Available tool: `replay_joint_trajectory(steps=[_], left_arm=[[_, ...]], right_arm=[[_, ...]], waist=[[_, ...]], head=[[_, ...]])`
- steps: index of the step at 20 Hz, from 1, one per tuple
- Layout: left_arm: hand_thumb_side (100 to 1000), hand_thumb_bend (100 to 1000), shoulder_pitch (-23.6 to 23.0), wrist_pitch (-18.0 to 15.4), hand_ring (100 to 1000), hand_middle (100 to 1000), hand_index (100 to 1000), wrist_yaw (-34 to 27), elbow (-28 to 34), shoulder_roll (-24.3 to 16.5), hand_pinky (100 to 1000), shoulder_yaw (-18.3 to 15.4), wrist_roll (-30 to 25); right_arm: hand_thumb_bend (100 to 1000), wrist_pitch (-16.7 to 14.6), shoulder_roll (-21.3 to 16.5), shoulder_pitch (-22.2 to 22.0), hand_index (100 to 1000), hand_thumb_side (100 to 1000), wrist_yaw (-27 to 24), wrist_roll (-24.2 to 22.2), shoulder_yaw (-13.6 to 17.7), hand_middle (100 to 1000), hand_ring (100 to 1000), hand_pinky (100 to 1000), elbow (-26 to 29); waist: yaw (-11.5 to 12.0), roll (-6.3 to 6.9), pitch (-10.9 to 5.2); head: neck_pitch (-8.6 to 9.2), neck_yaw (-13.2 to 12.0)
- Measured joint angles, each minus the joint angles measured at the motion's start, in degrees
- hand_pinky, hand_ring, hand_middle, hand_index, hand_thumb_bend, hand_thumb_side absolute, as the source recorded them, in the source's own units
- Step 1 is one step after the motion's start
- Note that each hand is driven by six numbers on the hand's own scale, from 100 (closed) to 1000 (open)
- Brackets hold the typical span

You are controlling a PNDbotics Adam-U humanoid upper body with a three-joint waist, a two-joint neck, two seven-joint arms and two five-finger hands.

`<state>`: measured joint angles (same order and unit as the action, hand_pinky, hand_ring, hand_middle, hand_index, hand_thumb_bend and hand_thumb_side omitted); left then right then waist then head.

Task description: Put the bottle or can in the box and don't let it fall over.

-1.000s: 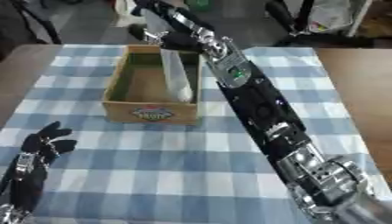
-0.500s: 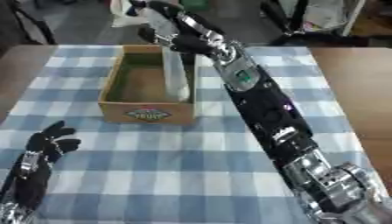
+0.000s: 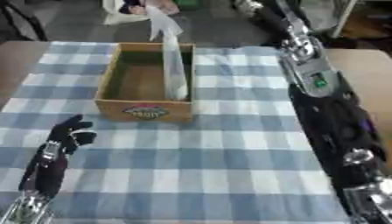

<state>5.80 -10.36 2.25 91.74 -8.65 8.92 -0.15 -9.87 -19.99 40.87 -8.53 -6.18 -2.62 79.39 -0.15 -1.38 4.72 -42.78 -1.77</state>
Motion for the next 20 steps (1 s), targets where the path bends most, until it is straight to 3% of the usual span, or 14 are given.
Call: replay_joint_trajectory(steps=[7,13,20], left_arm=[[966,450,-0.2,0.1,711,746,917,0.5,0.5,-0.5,777,-0.3,0.5],[962,453,-0.2,0.1,717,747,916,0.8,0.9,-0.7,777,-0.6,1.0],[963,452,-1.2,0.2,720,749,916,1.1,1.4,-1.0,777,-1.4,2.2]], right_arm=[[405,1.3,0.1,-10.5,997,584,-1.5,3.9,3.5,854,920,720,8.1],[313,0.4,0.2,-21.1,980,564,-1.0,5.6,6.2,848,906,692,13.1],[267,0.4,4.6,-30.1,962,574,3.1,6.5,7.8,830,873,658,16.0]], waist=[[-3.5,-0.57,0.01],[-4.6,-0.72,0.01],[-5.5,-0.73,0.01]], head=[[-0.47,-1.9],[-0.49,-3.4],[-0.98,-5.5]])
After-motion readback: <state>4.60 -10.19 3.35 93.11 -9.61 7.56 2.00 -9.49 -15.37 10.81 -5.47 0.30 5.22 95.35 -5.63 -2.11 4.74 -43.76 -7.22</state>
